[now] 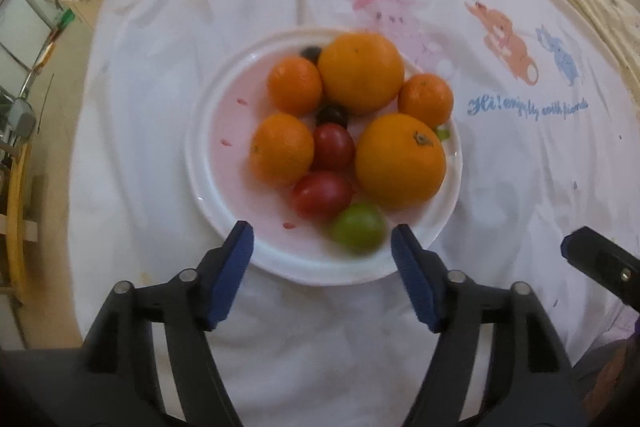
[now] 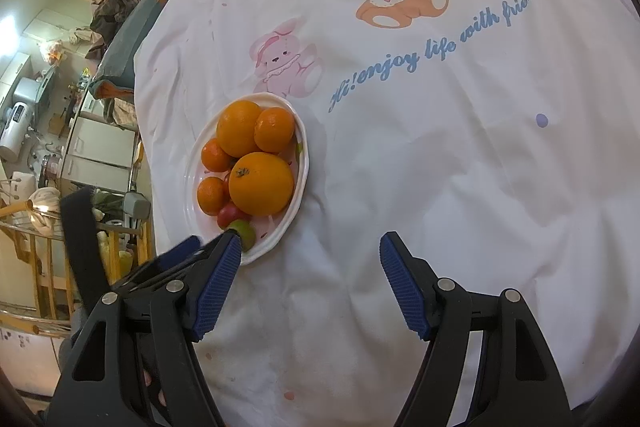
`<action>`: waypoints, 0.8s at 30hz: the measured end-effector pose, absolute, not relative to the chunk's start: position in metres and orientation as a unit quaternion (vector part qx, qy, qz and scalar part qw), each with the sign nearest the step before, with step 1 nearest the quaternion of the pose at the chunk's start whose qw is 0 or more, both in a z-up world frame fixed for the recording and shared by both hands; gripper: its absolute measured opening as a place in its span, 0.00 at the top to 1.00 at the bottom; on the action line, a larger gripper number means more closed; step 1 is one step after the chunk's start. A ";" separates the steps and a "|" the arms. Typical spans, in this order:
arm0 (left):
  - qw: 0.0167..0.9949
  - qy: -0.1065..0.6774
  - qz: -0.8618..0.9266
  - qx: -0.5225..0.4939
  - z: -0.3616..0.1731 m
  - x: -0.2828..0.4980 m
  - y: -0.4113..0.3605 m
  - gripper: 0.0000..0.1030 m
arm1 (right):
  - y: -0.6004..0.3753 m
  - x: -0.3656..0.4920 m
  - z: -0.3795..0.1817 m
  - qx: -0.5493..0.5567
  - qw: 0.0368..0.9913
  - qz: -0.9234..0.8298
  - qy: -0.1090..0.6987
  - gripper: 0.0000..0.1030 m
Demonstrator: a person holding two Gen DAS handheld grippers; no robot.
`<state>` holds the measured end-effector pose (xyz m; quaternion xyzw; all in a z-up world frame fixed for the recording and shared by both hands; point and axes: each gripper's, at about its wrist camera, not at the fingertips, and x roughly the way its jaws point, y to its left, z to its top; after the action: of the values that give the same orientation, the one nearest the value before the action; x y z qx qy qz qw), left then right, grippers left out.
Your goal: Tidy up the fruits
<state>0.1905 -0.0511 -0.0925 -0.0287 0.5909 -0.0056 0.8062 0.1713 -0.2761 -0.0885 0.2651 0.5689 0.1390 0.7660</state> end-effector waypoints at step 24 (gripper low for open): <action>0.903 0.429 0.016 -0.039 0.022 0.088 0.033 0.04 | -0.228 0.097 -0.014 0.124 0.884 0.157 0.422 0.00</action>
<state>0.0882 0.0333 0.0220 -0.0391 0.4286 0.0158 0.9025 0.0971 -0.2275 -0.0142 0.1239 0.4223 0.1574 0.8840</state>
